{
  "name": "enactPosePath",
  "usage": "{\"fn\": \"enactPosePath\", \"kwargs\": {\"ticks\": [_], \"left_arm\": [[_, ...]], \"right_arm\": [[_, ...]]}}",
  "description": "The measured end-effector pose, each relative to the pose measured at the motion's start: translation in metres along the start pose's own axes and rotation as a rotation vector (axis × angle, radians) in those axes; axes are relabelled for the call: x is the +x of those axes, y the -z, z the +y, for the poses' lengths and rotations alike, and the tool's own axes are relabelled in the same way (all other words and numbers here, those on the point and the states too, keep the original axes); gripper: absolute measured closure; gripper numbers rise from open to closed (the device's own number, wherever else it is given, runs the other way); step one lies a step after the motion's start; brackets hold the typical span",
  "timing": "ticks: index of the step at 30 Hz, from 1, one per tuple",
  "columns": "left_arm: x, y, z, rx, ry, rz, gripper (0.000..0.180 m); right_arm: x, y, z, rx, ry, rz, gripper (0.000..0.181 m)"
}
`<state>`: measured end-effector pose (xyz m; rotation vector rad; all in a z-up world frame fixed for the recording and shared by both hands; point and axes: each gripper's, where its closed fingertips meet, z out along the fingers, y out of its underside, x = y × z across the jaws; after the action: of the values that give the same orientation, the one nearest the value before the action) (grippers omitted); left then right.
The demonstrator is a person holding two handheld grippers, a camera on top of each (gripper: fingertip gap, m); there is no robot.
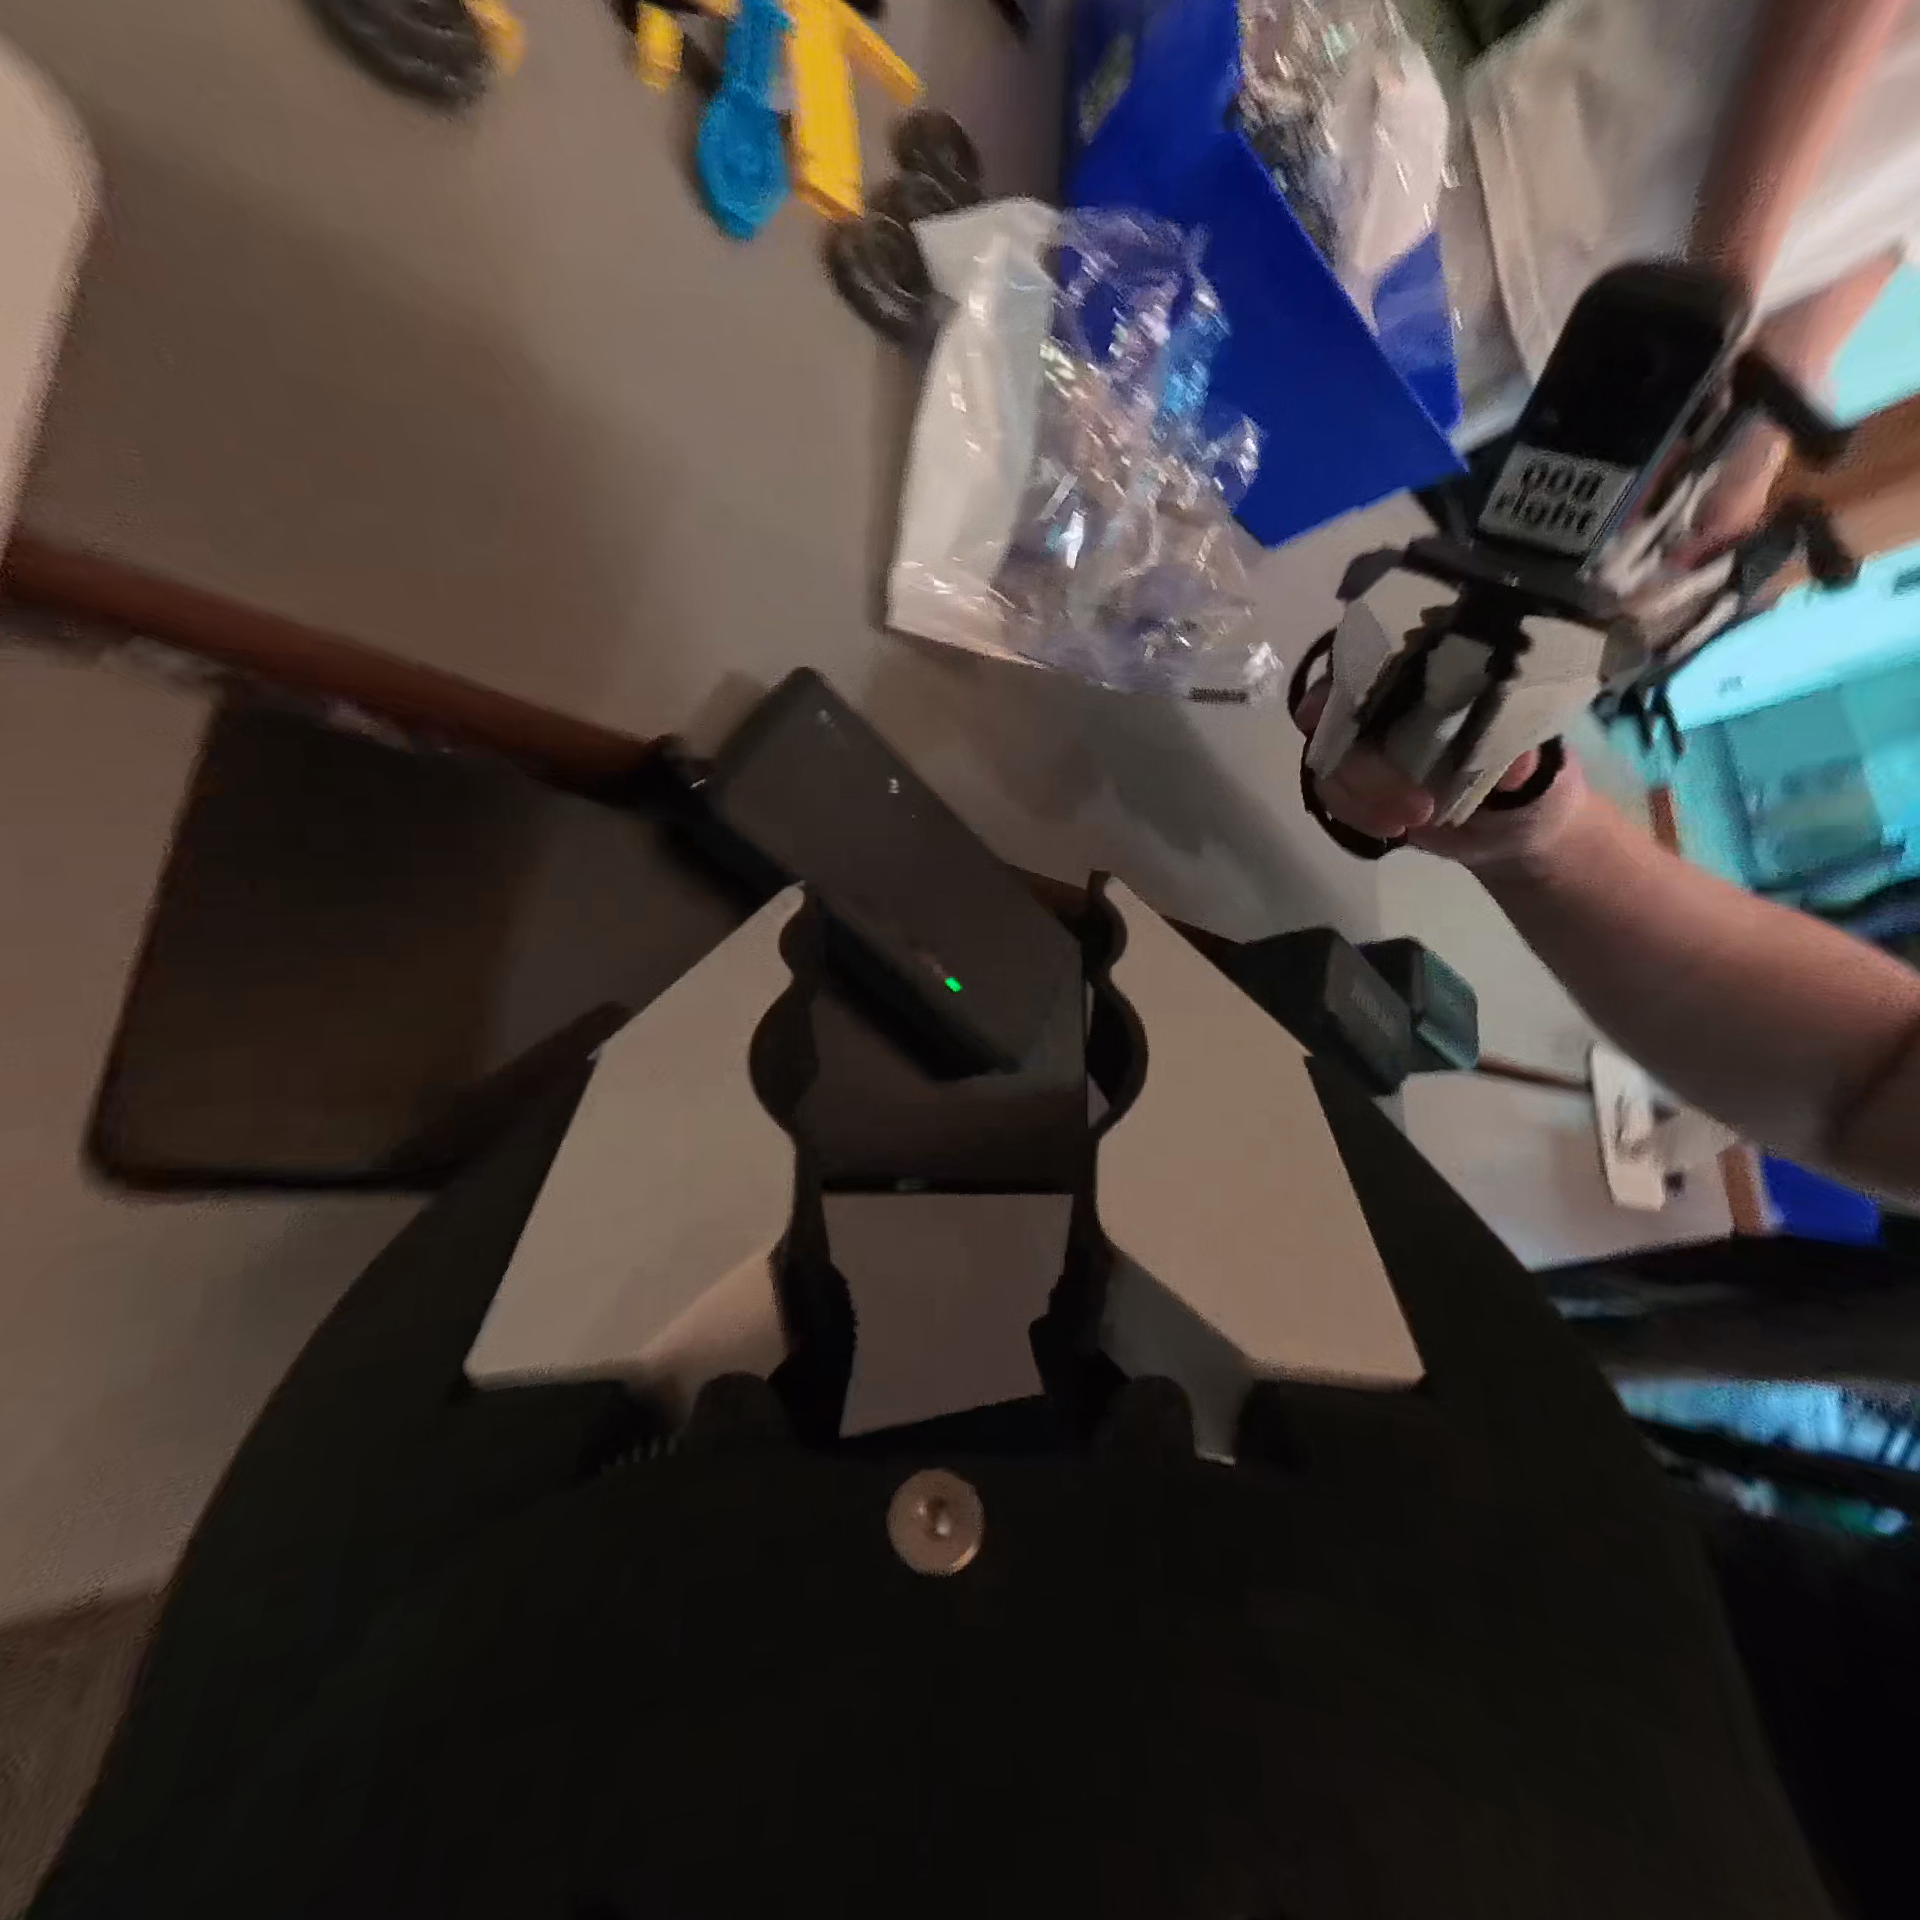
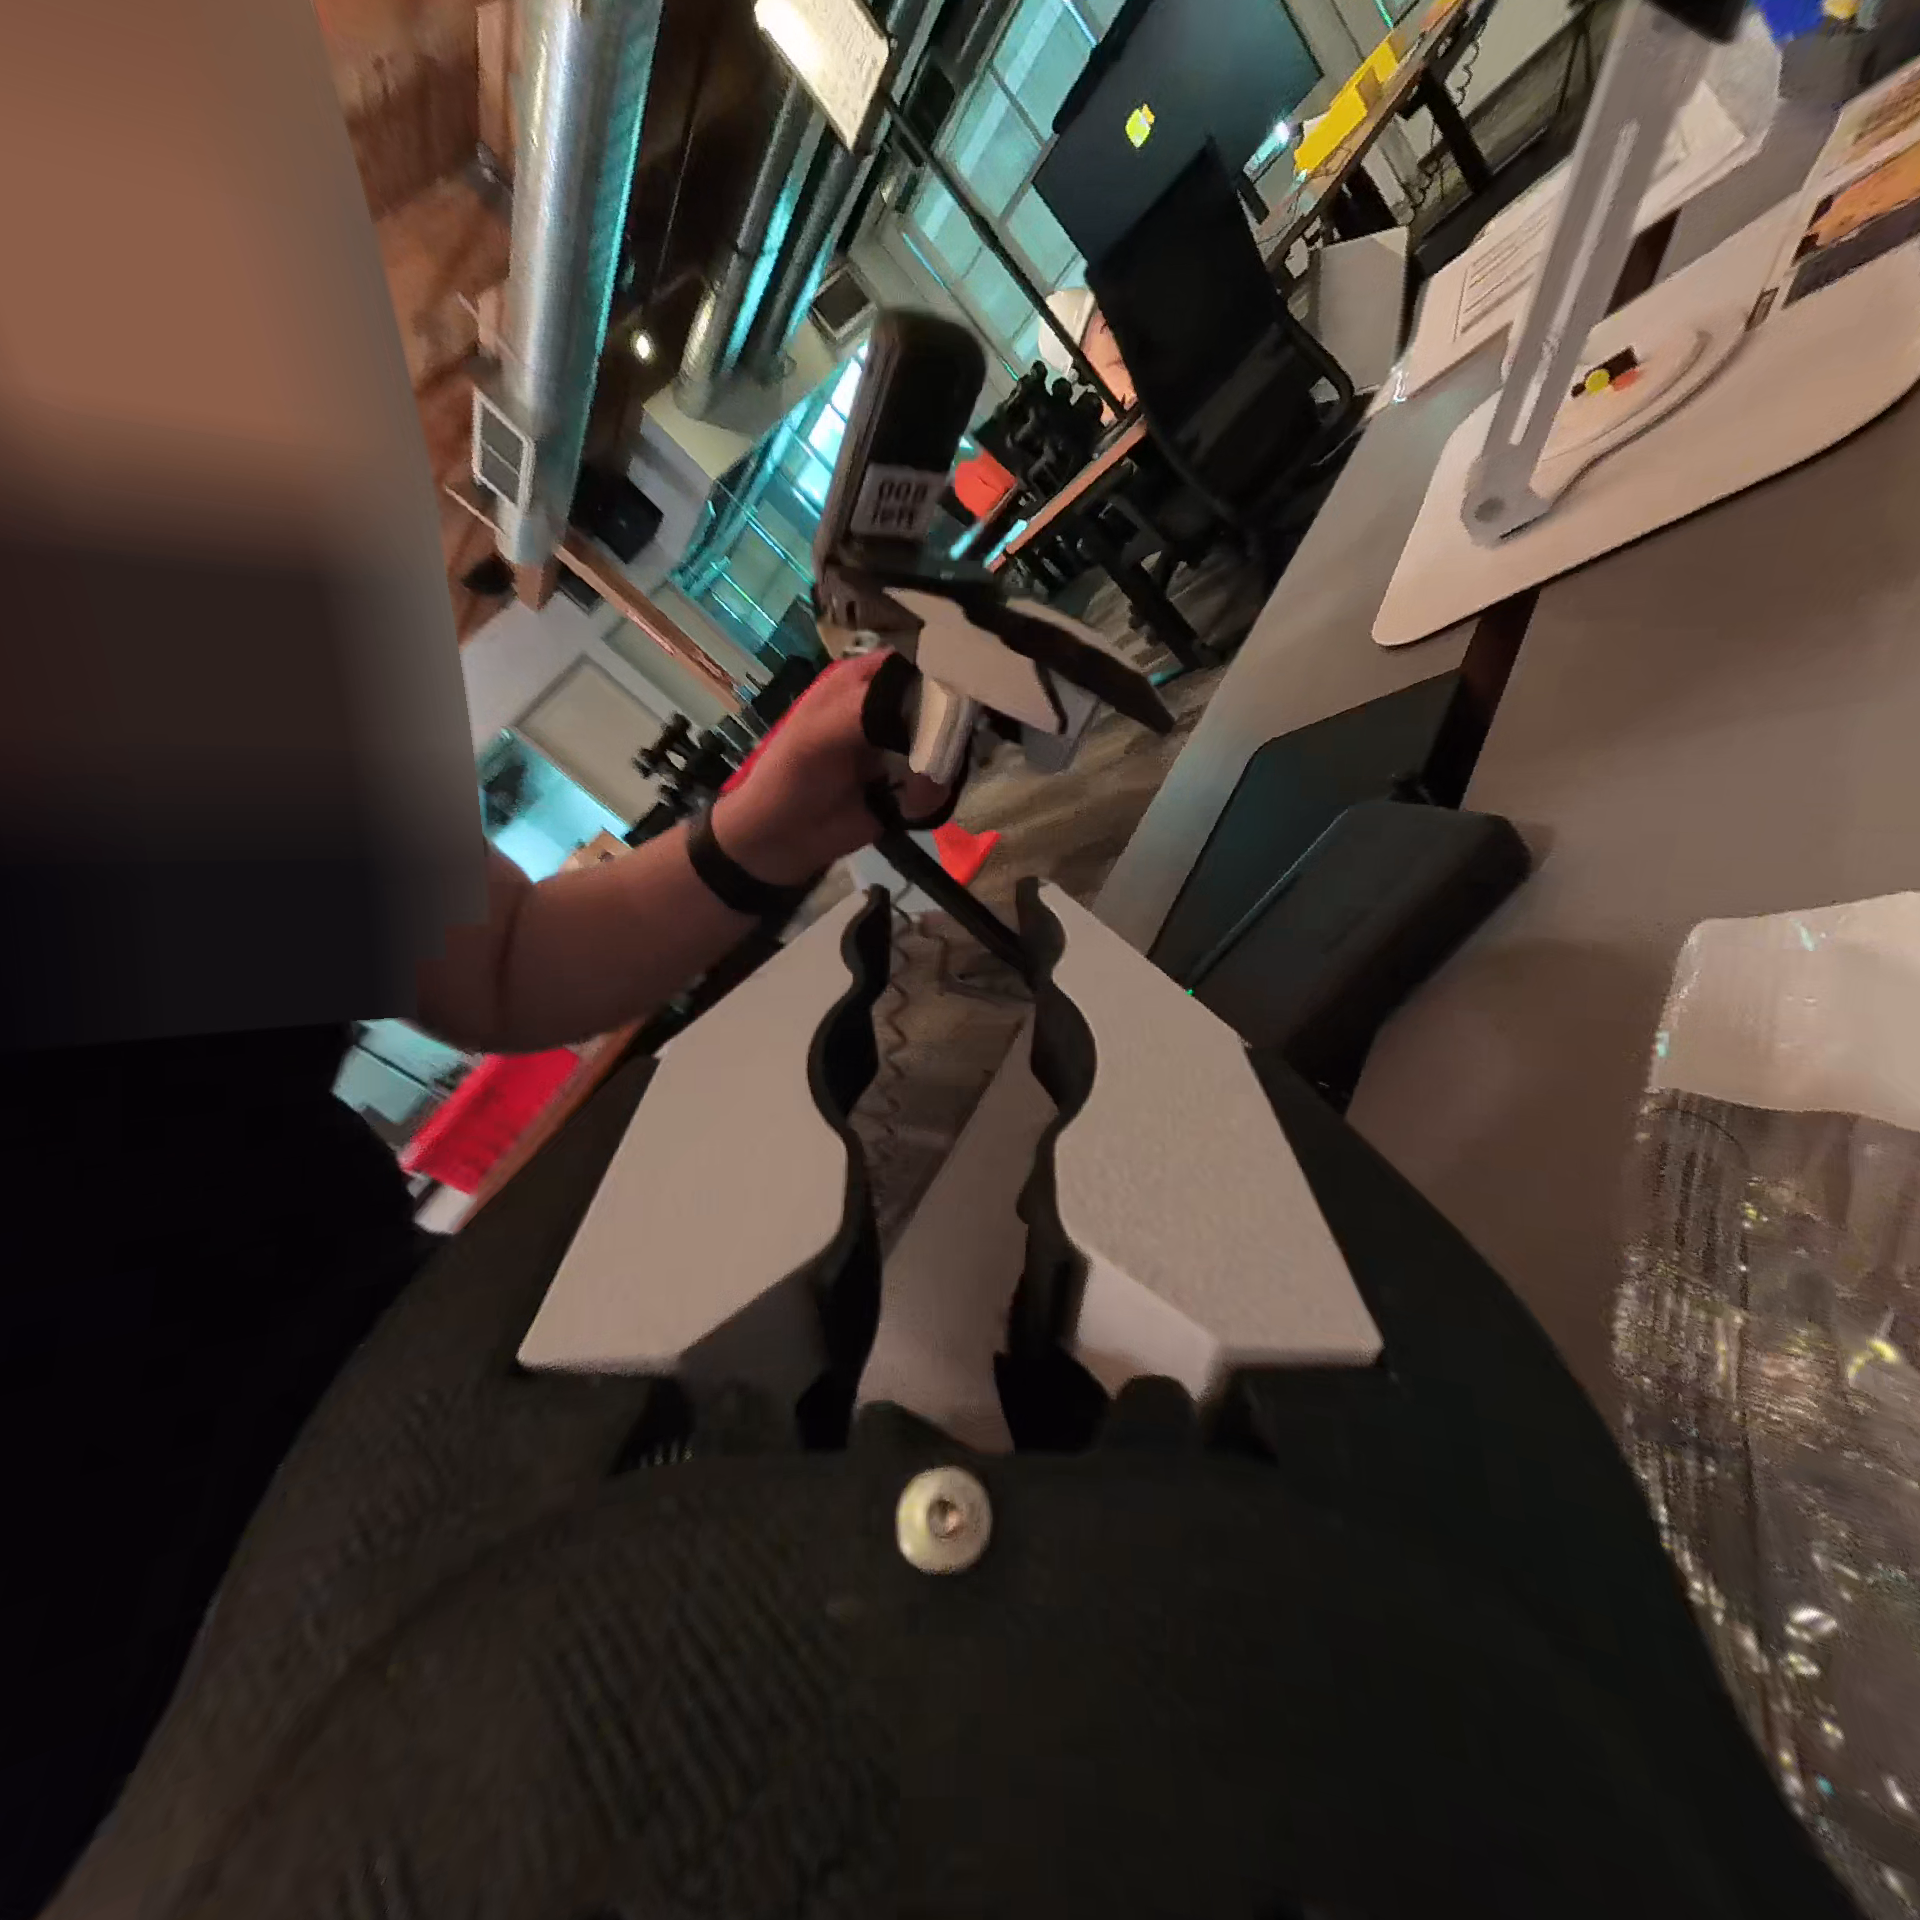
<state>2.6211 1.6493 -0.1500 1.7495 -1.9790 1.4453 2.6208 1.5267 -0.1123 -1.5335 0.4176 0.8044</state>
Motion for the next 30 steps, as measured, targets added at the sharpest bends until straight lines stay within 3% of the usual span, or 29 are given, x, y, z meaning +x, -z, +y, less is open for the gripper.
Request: {"fn": "enactPosePath", "kwargs": {"ticks": [3, 7, 9, 15, 19, 21, 30], "left_arm": [[0.016, -0.022, -0.004, -0.078, -0.187, -0.029, 0.128], [0.016, -0.033, -0.006, -0.08, -0.34, -0.098, 0.131], [0.012, -0.033, -0.002, -0.066, -0.34, -0.106, 0.131], [-0.01, -0.021, 0.023, -0.079, -0.26, -0.139, 0.131], [-0.017, -0.013, 0.031, -0.096, -0.241, -0.15, 0.131], [-0.019, -0.009, 0.032, -0.1, -0.242, -0.158, 0.131], [-0.015, 0.006, 0.036, -0.069, -0.229, -0.119, 0.13]], "right_arm": [[-0.004, 0.008, 0.004, -0.034, 0.18, 0.158, 0.155], [0.047, 0.064, 0.014, -0.159, 0.457, 0.717, 0.139], [0.067, 0.087, 0.03, -0.276, 0.506, 0.872, 0.139], [0.089, 0.102, 0.066, -0.531, 0.605, 0.949, 0.144], [0.099, 0.115, 0.069, -0.641, 0.72, 1.045, 0.158], [0.103, 0.122, 0.065, -0.658, 0.749, 1.091, 0.167], [0.041, 0.086, 0.052, -0.484, 0.627, 0.989, 0.154]]}}
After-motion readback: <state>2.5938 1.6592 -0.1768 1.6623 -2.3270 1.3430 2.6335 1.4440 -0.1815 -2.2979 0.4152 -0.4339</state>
